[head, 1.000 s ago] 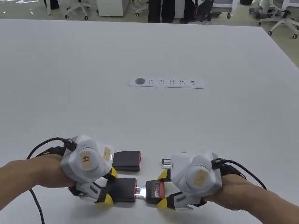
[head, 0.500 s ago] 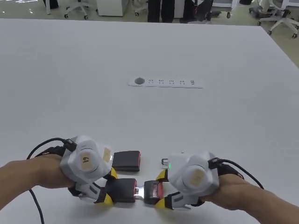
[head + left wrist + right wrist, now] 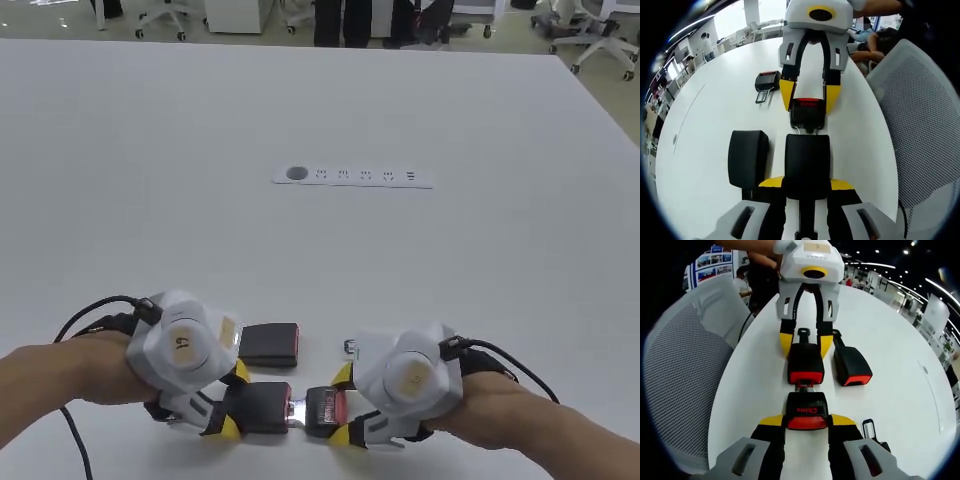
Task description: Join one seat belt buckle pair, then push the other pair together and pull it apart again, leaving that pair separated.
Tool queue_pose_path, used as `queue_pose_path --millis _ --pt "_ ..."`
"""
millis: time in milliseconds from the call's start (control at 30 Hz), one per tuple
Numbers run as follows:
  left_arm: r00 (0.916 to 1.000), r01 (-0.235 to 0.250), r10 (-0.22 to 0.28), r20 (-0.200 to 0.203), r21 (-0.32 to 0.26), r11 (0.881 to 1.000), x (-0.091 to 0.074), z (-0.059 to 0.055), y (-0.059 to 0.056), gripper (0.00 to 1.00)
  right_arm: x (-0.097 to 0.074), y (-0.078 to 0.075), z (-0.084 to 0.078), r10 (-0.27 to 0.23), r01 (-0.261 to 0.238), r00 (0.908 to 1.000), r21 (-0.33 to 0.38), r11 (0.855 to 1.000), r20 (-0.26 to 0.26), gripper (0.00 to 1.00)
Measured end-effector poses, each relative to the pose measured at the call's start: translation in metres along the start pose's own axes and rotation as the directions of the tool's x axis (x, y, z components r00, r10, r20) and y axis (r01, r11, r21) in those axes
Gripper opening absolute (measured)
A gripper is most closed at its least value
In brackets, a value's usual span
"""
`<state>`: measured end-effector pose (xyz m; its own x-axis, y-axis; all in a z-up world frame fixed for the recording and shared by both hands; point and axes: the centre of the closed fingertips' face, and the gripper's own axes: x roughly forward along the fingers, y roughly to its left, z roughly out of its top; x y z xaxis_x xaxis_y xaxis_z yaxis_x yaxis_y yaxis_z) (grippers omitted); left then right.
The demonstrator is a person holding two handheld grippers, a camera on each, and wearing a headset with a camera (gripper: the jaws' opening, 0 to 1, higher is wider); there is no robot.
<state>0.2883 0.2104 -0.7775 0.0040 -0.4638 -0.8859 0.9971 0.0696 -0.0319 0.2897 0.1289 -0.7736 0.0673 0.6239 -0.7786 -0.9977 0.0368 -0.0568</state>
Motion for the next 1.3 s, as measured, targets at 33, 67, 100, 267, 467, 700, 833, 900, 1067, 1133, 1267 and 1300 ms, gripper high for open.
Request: queue_pose_path --millis 33,67,100,267,467,700,833,900,1067,1133,1267,1300 --pt "1.0000 0.000 0.000 0.000 0.000 1.000 0.000 0.000 0.000 0.31 0.000 0.000 0.000 0.000 0.000 1.0000 0.001 1.000 0.000 0.28" --pt "1.0000 0.000 0.000 0.000 0.000 1.000 0.000 0.000 0.000 0.31 0.000 0.000 0.000 0.001 -0.001 1.0000 0.001 1.000 -0.001 0.28" --pt "1.0000 0.000 0.000 -0.001 0.001 1.000 0.000 0.000 0.000 0.31 0.001 0.000 0.000 0.002 -0.002 1.0000 0.000 1.000 -0.001 0.28" --pt "1.0000 0.000 0.000 -0.004 0.001 1.000 0.000 0.000 0.000 0.31 0.004 0.000 0.005 0.003 -0.003 0.9999 0.011 1.000 0.011 0.28" --pt "1.0000 0.000 0.000 -0.001 0.000 1.000 0.000 0.000 0.000 0.31 0.007 0.000 0.005 0.000 0.000 1.0000 0.013 1.000 0.009 0.28" --pt "1.0000 0.001 -0.001 -0.005 0.003 1.000 0.000 -0.002 0.002 0.31 0.008 0.000 0.006 -0.001 0.001 1.0000 0.014 1.000 0.004 0.28" --pt "1.0000 0.001 -0.001 -0.007 0.002 1.000 0.000 -0.001 0.002 0.31 0.008 0.001 0.008 -0.005 0.005 1.0000 0.014 1.000 0.004 0.28" --pt "0.9996 -0.004 0.004 -0.028 0.000 1.000 -0.002 -0.005 0.002 0.31 0.012 0.002 0.010 0.020 -0.020 0.9998 -0.020 1.000 0.006 0.28" --pt "1.0000 -0.003 0.003 -0.005 -0.001 1.000 0.001 -0.003 0.002 0.31 0.012 -0.001 0.008 -0.003 0.003 1.0000 0.000 1.000 0.005 0.28" --pt "0.9999 -0.003 0.003 -0.010 0.001 1.000 0.001 -0.004 0.003 0.31 0.012 -0.001 0.007 -0.003 0.003 1.0000 0.001 1.000 0.005 0.28" --pt "1.0000 -0.003 0.003 -0.006 -0.001 1.000 0.001 -0.003 0.002 0.31 0.011 -0.001 0.005 -0.002 0.002 1.0000 -0.001 1.000 0.004 0.29" --pt "1.0000 -0.003 0.003 -0.005 -0.001 1.000 0.001 -0.003 0.002 0.31 0.011 -0.001 0.006 -0.003 0.003 1.0000 -0.002 1.000 0.002 0.29"
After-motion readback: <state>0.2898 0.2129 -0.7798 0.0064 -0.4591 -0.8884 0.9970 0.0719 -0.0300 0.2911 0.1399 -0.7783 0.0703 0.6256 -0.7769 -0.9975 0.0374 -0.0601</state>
